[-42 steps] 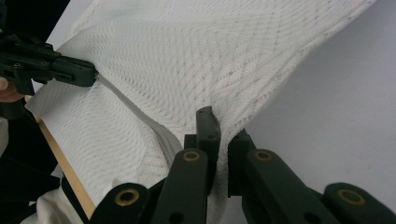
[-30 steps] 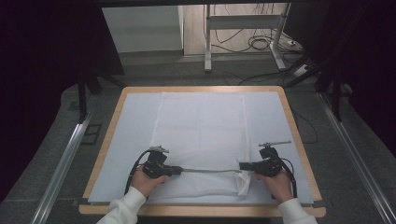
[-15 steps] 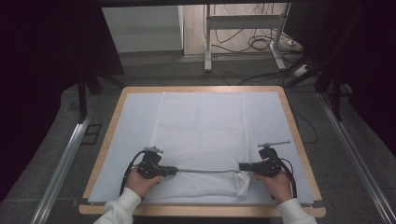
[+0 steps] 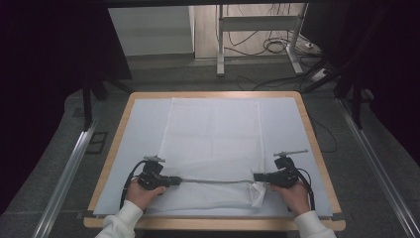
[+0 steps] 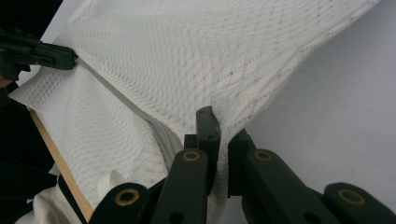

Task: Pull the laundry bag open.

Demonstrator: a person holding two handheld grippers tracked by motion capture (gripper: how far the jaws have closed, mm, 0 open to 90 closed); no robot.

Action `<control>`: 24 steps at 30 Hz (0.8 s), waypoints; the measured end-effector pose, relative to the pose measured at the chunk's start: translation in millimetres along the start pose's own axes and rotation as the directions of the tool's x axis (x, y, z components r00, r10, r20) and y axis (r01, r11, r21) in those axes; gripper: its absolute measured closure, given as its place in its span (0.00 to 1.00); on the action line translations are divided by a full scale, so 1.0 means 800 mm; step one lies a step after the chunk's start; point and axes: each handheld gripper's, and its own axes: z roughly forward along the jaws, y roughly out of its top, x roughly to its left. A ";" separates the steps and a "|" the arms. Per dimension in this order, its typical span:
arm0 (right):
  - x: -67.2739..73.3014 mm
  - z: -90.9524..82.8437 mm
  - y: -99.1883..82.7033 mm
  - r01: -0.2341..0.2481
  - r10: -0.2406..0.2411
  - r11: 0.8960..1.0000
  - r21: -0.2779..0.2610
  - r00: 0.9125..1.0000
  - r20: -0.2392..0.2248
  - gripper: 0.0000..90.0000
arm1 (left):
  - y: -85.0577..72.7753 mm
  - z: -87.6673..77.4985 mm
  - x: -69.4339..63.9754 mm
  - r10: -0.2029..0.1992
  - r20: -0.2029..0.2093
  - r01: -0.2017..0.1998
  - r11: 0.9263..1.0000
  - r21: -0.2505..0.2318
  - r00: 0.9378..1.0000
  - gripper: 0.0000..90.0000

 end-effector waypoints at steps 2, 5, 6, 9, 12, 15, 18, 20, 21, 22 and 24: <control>0.000 0.000 0.000 0.000 0.000 1.000 0.000 1.000 0.001 0.97 | -0.001 -0.002 0.002 -0.006 -0.001 0.006 1.000 -0.003 1.000 0.96; 0.000 0.000 0.000 0.000 0.000 1.000 0.001 1.000 0.001 0.97 | -0.003 -0.007 0.006 -0.004 -0.016 0.004 1.000 -0.001 1.000 0.96; 0.000 0.000 0.000 0.000 0.000 1.000 0.001 1.000 0.002 0.97 | -0.004 -0.009 0.007 -0.009 -0.016 0.009 1.000 -0.001 1.000 0.96; 0.000 0.000 0.000 -0.001 0.001 1.000 0.001 1.000 0.002 0.97 | -0.006 -0.015 0.011 -0.012 -0.022 0.012 1.000 -0.006 1.000 0.96; 0.000 0.000 0.000 0.001 -0.001 1.000 0.000 1.000 0.002 0.97 | -0.008 -0.019 0.015 -0.021 -0.023 0.020 1.000 -0.009 1.000 0.96; 0.001 -0.001 0.000 0.002 -0.002 1.000 0.004 1.000 0.002 0.97 | -0.010 -0.023 0.018 -0.026 -0.027 0.026 1.000 -0.015 0.999 0.96; 0.001 -0.001 0.000 0.002 -0.002 1.000 0.004 1.000 0.001 0.97 | -0.012 -0.026 0.020 -0.034 -0.029 0.033 0.999 -0.021 0.999 0.96; 0.001 -0.001 0.001 0.002 -0.002 1.000 0.004 1.000 0.002 0.97 | -0.013 -0.029 0.021 -0.035 -0.030 0.034 0.999 -0.024 0.999 0.96; 0.001 -0.001 0.001 0.002 -0.002 1.000 0.004 1.000 0.002 0.97 | -0.014 -0.030 0.022 -0.036 -0.031 0.035 0.999 -0.029 0.999 0.96; 0.001 -0.001 0.001 0.003 -0.003 1.000 0.004 1.000 0.003 0.97 | -0.015 -0.031 0.023 -0.029 -0.041 0.028 0.999 -0.026 0.999 0.96; 0.001 -0.001 0.001 0.001 -0.001 1.000 0.001 1.000 0.003 0.97 | -0.016 -0.033 0.023 -0.024 -0.054 0.023 0.999 -0.025 0.998 0.96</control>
